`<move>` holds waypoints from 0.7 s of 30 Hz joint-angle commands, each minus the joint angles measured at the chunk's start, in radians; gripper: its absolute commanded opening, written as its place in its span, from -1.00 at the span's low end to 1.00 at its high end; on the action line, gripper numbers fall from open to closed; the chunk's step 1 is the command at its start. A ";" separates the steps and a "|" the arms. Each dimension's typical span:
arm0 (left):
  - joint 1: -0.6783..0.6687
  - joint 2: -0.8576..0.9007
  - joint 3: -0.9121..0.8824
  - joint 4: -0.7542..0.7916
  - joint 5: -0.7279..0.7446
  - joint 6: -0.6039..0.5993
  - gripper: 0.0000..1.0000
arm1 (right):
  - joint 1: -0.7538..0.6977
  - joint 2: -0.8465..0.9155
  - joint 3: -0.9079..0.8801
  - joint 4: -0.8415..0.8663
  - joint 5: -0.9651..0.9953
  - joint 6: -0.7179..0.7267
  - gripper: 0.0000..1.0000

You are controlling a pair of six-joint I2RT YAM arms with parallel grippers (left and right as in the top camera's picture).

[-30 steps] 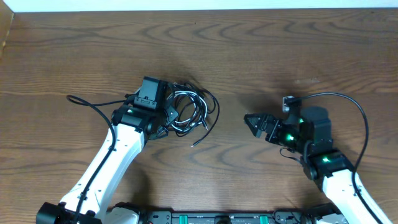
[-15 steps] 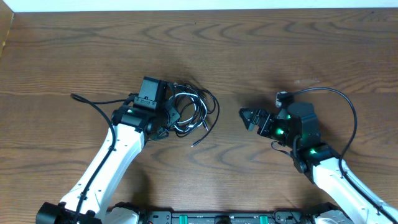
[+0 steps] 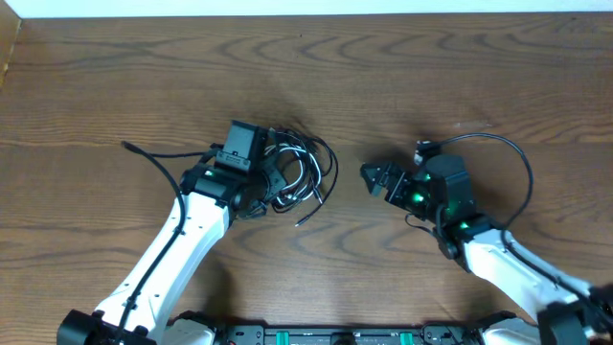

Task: Untangle cables
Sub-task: 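Move the right gripper toward the bundle while left holds cable, then grasp a black cable loop with the right gripper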

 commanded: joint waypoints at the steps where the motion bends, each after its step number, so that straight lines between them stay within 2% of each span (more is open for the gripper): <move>1: -0.016 0.004 0.013 0.005 0.009 0.016 -0.85 | 0.047 0.071 0.011 0.097 -0.011 0.012 0.98; 9: -0.015 0.004 0.013 0.005 0.001 0.016 -0.84 | 0.151 0.237 0.013 0.416 -0.005 0.038 0.85; 13: -0.015 0.004 0.013 0.009 0.001 0.016 -0.84 | 0.217 0.343 0.039 0.489 0.086 0.038 0.71; 17: -0.015 0.004 0.013 0.009 0.001 0.016 -0.84 | 0.251 0.436 0.122 0.492 0.048 0.038 0.66; 19: -0.015 0.004 0.013 0.009 0.001 0.016 -0.84 | 0.270 0.490 0.195 0.490 -0.013 0.027 0.50; 21: -0.015 0.004 0.013 0.008 0.001 0.016 -0.83 | 0.280 0.516 0.234 0.473 -0.055 -0.004 0.22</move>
